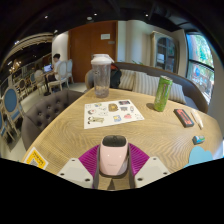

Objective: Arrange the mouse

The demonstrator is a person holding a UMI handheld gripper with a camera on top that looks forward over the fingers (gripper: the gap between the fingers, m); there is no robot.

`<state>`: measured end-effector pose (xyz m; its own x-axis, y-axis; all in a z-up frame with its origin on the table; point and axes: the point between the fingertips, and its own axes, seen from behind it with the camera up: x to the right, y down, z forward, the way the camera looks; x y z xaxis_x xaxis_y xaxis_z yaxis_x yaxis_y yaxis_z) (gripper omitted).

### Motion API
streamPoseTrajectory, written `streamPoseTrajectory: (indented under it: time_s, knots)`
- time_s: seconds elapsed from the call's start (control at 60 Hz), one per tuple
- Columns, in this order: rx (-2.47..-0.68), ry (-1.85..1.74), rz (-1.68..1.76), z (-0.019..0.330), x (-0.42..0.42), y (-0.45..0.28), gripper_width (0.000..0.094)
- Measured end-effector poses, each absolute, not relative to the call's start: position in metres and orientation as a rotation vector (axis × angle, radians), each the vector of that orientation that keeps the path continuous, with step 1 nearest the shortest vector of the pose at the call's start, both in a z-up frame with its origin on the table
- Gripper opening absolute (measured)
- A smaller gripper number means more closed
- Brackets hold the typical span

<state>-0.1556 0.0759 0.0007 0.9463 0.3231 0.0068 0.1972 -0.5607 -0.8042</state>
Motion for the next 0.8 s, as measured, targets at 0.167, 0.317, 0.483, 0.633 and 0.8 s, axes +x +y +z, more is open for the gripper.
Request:
streamPoseTrajectory:
  time_s: [0.167, 0.317, 0.483, 0.633, 0.8]
  knots:
    - [-1.996, -0.249, 0.194, 0.102, -0.088, 0.064, 0.0413]
    - [-1.902, -0.14, 0.036, 0.153, 0.027, 0.055, 0.0411]
    - [-2.016, -0.036, -0.166, 0.084, 0.157, 0.045, 0.041]
    - [-2.155, 0.072, -0.131, 0.019, 0.205, 0.037, 0.0412]
    - [-2.203, 0.091, -0.046, -0.006, 0.209, 0.028, 0.0475]
